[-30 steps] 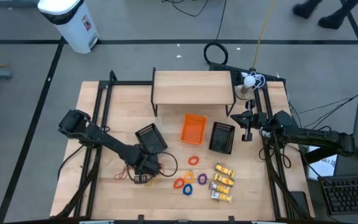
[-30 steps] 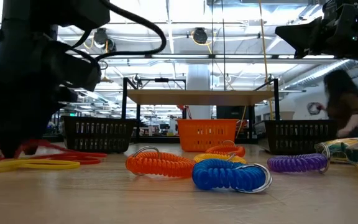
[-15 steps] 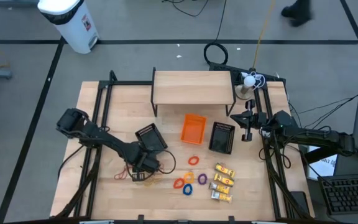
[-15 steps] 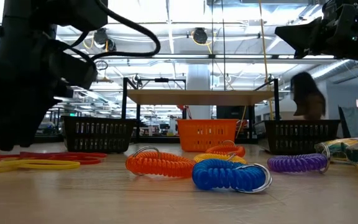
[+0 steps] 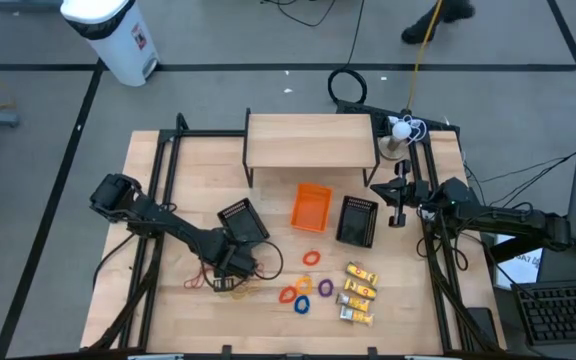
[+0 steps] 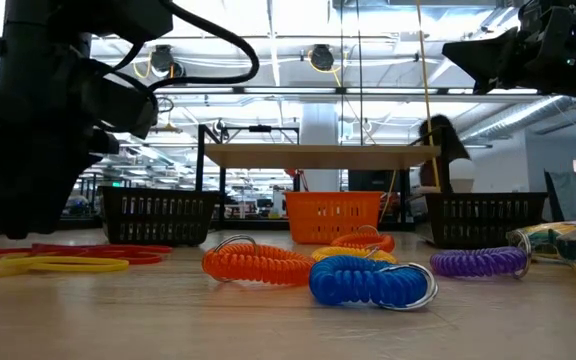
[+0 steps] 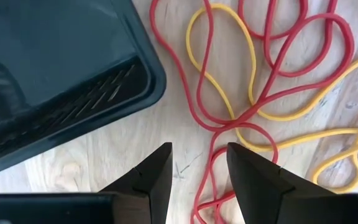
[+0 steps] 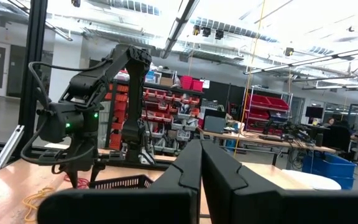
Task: Pick & Place Office Desk Supplies
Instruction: Put the red rubber band into the left black bin
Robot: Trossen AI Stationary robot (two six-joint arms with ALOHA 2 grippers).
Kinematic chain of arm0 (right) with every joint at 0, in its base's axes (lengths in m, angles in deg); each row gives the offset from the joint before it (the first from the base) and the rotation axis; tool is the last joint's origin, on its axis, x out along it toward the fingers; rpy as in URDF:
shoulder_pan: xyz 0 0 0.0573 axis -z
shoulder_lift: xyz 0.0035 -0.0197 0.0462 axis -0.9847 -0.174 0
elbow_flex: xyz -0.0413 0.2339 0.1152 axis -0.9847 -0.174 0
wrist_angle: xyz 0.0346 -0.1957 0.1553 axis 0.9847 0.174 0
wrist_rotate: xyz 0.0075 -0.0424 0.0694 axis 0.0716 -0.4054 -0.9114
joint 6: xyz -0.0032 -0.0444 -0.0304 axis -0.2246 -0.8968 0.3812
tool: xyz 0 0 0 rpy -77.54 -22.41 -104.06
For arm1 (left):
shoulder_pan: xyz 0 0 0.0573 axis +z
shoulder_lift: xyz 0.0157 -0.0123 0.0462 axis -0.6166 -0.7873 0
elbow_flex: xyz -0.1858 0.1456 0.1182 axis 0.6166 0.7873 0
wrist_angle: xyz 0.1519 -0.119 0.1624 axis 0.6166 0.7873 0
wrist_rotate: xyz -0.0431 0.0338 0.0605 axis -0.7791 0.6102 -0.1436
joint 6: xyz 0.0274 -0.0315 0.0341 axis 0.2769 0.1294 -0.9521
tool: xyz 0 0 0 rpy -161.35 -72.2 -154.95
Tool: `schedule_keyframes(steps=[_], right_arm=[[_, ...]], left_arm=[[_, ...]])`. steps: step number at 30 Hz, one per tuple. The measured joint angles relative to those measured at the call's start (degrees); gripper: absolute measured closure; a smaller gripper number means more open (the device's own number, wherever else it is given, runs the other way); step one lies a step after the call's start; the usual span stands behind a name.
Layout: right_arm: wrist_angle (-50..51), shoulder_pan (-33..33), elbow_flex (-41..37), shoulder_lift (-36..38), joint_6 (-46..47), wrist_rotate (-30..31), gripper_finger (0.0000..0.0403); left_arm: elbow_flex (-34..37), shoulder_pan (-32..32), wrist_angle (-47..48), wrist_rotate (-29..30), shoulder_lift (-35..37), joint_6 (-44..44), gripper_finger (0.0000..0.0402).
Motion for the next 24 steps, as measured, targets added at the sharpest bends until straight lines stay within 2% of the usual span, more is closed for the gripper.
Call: schedule_keyframes(steps=[10, 24], right_arm=[[0.0, 0.0, 0.0, 0.0, 0.0, 0.0, 0.0403], [0.0, 0.0, 0.0, 0.0, 0.0, 0.0, 0.0403]], left_arm=[[2.4, -0.2, -5.4, -0.1, 0.0, -1.0, 0.025], [4.0, -0.1, -4.1, -1.7, 0.3, -0.9, 0.025]])
